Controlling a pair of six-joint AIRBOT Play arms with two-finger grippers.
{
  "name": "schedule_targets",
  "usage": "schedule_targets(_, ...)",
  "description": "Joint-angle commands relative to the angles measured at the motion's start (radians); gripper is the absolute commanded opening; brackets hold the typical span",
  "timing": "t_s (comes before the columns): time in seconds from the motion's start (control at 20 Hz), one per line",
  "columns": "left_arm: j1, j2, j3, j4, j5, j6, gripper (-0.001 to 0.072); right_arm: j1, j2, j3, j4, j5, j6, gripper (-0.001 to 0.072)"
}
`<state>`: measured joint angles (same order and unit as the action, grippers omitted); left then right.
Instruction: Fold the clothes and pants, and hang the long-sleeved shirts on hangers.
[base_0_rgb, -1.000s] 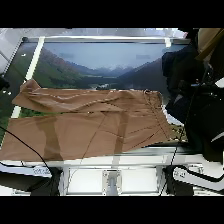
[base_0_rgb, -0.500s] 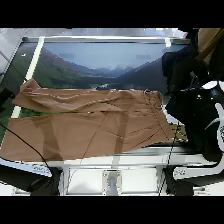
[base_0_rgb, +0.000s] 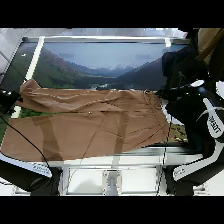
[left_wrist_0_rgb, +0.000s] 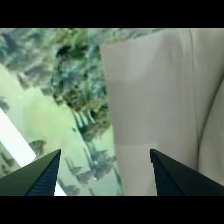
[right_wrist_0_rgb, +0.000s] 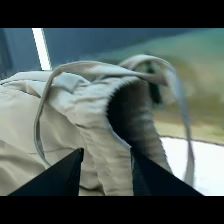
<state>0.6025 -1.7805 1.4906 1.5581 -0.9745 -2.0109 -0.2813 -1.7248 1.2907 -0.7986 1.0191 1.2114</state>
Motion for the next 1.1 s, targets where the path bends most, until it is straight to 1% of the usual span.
schedule_targets(0.0,-0.011,-0.020,0.000,-0.008,0.001,-0.005,0.0610,0.030,-0.040,0.033,0.010,-0.011,-0.019,0.0351)
schedule_targets(0.35,-0.011,-0.043,0.000,-0.021,0.024,-0.005,0.0609,0.071,-0.047,0.033,0.021,-0.017,-0.025,0.0336)
schedule_targets(0.5,-0.010,-0.047,0.000,-0.027,0.072,-0.006,0.0609,0.097,-0.067,0.048,0.024,-0.017,-0.024,0.0336)
schedule_targets(0.7,-0.011,-0.048,0.000,-0.148,0.155,-0.005,0.0605,0.115,-0.085,0.084,0.043,-0.018,-0.021,0.0326)
schedule_targets(0.75,-0.011,-0.048,0.000,-0.163,0.164,-0.005,0.0510,0.115,-0.086,0.093,0.043,-0.018,-0.019,0.0326)
schedule_targets(0.8,-0.011,-0.048,0.000,-0.166,0.169,-0.005,0.0334,0.115,-0.086,0.100,0.043,-0.018,-0.019,0.0326)
schedule_targets(0.85,-0.011,-0.048,0.000,-0.165,0.168,-0.005,0.0193,0.115,-0.086,0.106,0.043,-0.018,-0.019,0.0326)
schedule_targets(0.9,-0.011,-0.048,0.000,-0.164,0.167,-0.004,0.0123,0.115,-0.086,0.111,0.042,-0.018,-0.019,0.0326)
schedule_targets(0.95,-0.011,-0.047,0.000,-0.164,0.164,-0.004,0.0038,0.115,-0.086,0.112,0.043,-0.022,-0.019,0.0325)
schedule_targets(1.0,-0.011,-0.045,0.000,-0.164,0.161,0.000,0.0008,0.115,-0.086,0.112,0.042,-0.024,-0.019,0.0310)
schedule_targets(1.05,-0.010,-0.043,0.000,-0.164,0.156,-0.001,0.0008,0.114,-0.086,0.112,0.042,-0.028,-0.018,0.0309)
